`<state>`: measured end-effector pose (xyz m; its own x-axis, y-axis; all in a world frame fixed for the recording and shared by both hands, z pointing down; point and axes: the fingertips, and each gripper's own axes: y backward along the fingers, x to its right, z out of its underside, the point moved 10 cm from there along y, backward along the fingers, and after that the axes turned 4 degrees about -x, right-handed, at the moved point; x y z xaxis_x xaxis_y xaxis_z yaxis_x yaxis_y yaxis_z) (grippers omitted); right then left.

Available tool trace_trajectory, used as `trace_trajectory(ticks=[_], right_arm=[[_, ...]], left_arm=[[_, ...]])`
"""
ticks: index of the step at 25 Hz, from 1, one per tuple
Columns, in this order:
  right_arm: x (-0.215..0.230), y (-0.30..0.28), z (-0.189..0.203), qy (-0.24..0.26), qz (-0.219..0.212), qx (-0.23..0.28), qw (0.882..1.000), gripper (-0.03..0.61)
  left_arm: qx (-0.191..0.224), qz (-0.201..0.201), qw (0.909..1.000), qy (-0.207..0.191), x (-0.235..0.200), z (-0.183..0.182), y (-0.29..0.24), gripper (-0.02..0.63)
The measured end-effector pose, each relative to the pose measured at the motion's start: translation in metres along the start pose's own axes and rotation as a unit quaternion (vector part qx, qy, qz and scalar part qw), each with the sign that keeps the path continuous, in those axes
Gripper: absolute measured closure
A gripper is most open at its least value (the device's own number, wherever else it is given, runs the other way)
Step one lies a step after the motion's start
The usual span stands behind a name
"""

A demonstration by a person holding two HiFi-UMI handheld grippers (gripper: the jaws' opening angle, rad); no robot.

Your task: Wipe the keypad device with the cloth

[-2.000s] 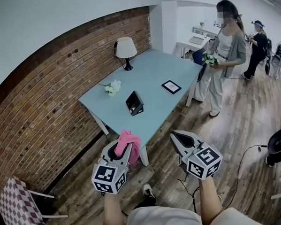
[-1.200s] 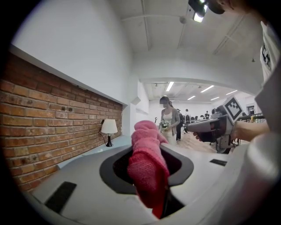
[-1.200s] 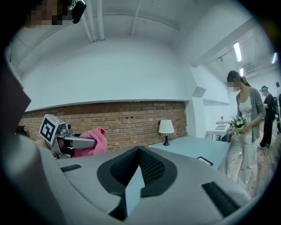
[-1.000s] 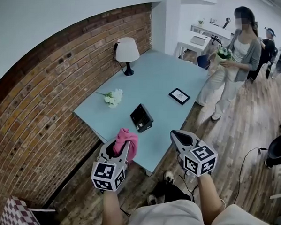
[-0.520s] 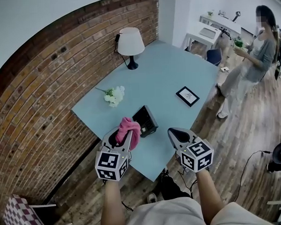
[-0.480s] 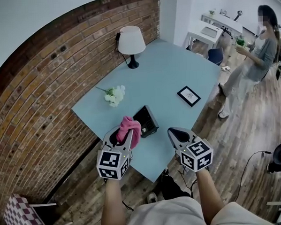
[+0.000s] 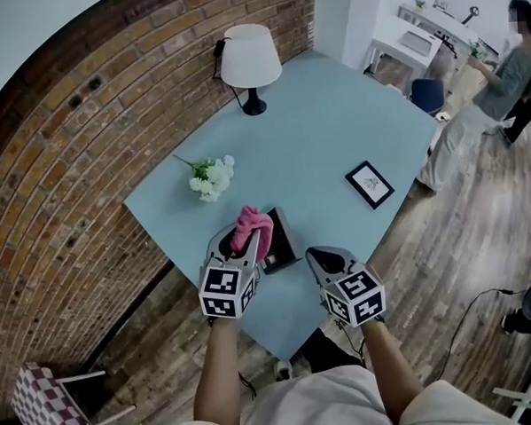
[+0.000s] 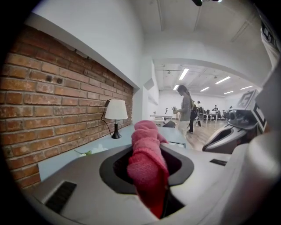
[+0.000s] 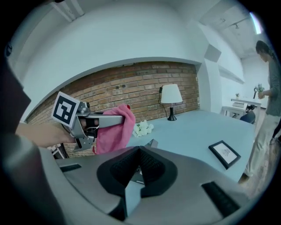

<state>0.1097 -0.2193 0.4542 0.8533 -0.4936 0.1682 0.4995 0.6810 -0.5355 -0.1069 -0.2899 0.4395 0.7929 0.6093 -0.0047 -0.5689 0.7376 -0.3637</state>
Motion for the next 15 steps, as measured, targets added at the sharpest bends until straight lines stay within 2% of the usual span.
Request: trace_trajectory(ticks=[2, 3, 7, 10, 15], right_arm=[[0.008, -0.013, 0.005, -0.007, -0.008, -0.009, 1.000, 0.568], [0.012, -0.019, 0.007, -0.011, -0.013, -0.013, 1.000, 0.543], [0.023, -0.041, 0.013, -0.023, -0.029, -0.029, 0.999, 0.541], [0.027, -0.056, 0.015, -0.020, -0.045, -0.044, 0.998, 0.486], [0.029, -0.074, 0.022, -0.018, -0.067, -0.058, 0.996, 0.486]], left_arm=[[-0.008, 0.003, 1.0000, 0.005, -0.003, 0.005, -0.020, 0.491], [-0.012, 0.004, 0.9999, 0.007, -0.004, 0.008, -0.029, 0.491], [-0.031, 0.006, 0.9994, 0.017, -0.010, 0.018, -0.061, 0.491], [-0.045, 0.008, 0.9986, 0.025, -0.013, 0.026, -0.079, 0.491], [-0.071, 0.009, 0.9969, 0.033, -0.010, 0.044, -0.100, 0.489]])
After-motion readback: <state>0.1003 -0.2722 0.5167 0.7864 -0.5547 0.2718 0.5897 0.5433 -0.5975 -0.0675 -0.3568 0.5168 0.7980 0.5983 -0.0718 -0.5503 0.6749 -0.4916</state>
